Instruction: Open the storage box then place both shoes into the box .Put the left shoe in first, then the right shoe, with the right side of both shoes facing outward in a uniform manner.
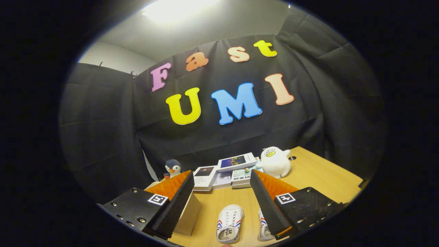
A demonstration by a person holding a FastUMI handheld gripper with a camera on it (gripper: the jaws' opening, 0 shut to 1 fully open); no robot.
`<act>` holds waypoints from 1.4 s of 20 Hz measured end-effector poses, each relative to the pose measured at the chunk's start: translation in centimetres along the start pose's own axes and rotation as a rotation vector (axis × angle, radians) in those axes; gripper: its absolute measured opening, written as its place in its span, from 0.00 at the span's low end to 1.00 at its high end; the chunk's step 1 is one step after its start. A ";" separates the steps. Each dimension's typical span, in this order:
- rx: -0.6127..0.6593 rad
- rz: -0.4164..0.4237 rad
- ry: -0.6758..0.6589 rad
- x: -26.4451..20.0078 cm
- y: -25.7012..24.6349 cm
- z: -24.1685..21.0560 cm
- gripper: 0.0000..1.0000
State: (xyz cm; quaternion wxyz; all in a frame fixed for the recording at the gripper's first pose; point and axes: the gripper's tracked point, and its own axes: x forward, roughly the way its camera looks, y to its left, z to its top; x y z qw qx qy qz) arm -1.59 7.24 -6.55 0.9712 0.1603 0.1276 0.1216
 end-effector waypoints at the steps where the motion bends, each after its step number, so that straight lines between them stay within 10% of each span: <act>1: 0.024 0.012 0.018 0.3 0.4 -0.7 0.99; 28: 0.885 0.217 0.530 4.0 8.5 -15.9 0.95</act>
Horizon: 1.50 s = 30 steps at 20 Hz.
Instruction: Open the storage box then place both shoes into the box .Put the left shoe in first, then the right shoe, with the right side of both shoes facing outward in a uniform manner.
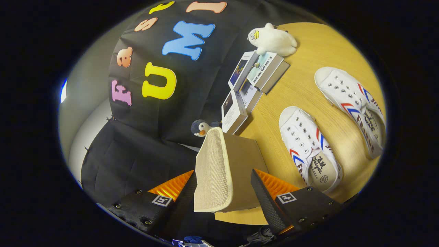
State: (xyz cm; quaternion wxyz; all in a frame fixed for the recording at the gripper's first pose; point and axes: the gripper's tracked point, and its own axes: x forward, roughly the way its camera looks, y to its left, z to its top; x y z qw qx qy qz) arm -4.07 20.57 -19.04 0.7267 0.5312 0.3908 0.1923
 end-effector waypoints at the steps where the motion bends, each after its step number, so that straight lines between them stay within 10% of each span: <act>1: 0.025 0.004 0.014 0.4 0.0 -0.4 0.95; 16: 0.119 0.045 0.186 2.5 0.7 -4.7 0.82; 19: 0.113 0.021 0.170 2.7 0.5 -4.1 0.31; 22: 0.072 0.024 0.120 1.3 1.2 -2.5 0.31; 23: 0.046 0.028 0.117 2.3 1.5 -2.9 0.02; 30: -0.070 0.113 0.137 1.0 7.7 -2.8 0.02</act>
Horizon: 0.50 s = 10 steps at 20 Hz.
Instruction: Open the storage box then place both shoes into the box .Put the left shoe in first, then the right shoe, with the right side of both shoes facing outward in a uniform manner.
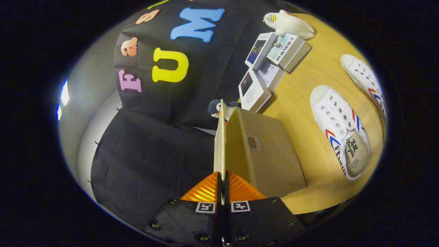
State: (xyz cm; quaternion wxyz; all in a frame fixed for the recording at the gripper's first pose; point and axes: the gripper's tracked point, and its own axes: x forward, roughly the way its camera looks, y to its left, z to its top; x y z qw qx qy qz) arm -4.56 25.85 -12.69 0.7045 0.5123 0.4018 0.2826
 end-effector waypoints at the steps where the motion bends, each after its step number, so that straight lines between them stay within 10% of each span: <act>1: -0.027 0.003 -0.010 0.1 1.0 0.3 0.02; 10: -0.268 0.074 -0.005 3.2 11.1 -1.6 0.02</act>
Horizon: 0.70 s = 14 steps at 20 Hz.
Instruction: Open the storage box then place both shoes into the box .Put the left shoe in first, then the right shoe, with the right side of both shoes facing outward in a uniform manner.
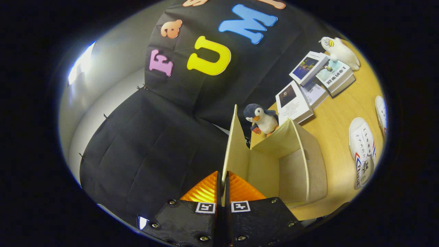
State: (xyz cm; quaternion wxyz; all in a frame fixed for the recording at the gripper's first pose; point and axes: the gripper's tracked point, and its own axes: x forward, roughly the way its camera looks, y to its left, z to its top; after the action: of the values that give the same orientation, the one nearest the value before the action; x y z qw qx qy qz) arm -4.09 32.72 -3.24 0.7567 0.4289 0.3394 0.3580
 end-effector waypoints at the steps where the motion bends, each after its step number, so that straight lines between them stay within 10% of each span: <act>1: -0.034 0.004 0.009 0.7 1.0 -0.4 0.02; 14: -0.324 0.074 0.108 9.5 8.2 -7.8 0.08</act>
State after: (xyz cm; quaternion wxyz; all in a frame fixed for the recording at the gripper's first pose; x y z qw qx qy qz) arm -7.70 46.91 -0.99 0.7830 0.2937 0.3014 0.4580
